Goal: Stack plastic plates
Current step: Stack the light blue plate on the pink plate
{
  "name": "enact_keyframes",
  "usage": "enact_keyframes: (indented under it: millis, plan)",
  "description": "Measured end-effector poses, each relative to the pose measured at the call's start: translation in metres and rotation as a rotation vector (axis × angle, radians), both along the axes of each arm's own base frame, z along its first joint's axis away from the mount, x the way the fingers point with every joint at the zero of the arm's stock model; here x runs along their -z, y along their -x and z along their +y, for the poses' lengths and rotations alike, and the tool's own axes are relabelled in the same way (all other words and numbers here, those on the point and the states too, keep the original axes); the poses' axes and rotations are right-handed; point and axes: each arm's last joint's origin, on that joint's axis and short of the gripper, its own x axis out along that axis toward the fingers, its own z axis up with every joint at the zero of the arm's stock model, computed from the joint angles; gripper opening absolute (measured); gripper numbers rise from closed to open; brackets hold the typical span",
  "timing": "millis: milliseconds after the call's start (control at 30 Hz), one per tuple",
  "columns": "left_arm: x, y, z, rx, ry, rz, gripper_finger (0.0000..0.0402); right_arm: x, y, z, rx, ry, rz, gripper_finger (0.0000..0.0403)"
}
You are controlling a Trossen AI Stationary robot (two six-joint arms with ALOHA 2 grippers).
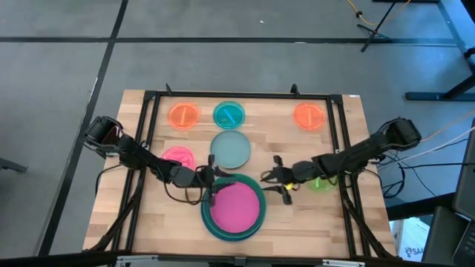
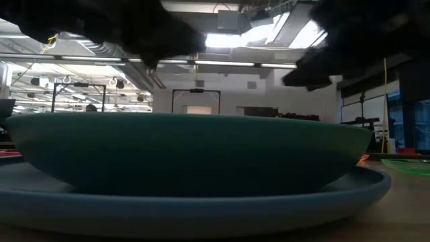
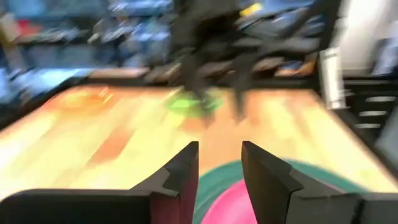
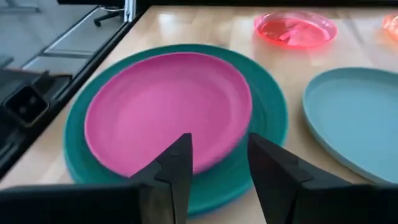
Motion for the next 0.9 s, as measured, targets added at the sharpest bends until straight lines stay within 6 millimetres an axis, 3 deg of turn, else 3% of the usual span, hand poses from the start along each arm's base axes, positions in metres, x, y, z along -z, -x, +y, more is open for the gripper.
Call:
enact_keyframes:
  millis: [200,333,433,733,900]
  plan:
    - [0.009,-0.005,0.024,-0.131,0.067,0.077,0.0115,0.011,0.038,0.008,-0.001,0.056,-0.005,0.0144]
    - [0.010,-0.009,0.038,-0.088,0.103,0.090,0.0115,0.022,0.055,0.010,0.008,0.039,0.025,0.0144]
    - [0.011,-0.011,0.045,-0.027,0.120,0.107,0.0115,0.026,0.061,0.013,0.003,0.020,0.038,0.0144]
    - [0.019,-0.012,0.070,-0.115,0.191,0.183,0.0116,0.026,0.063,0.018,-0.015,0.027,0.030,0.0144]
    - [0.029,-0.011,0.092,-0.110,0.280,0.315,0.0153,0.026,0.063,0.017,0.015,0.039,0.023,0.0144]
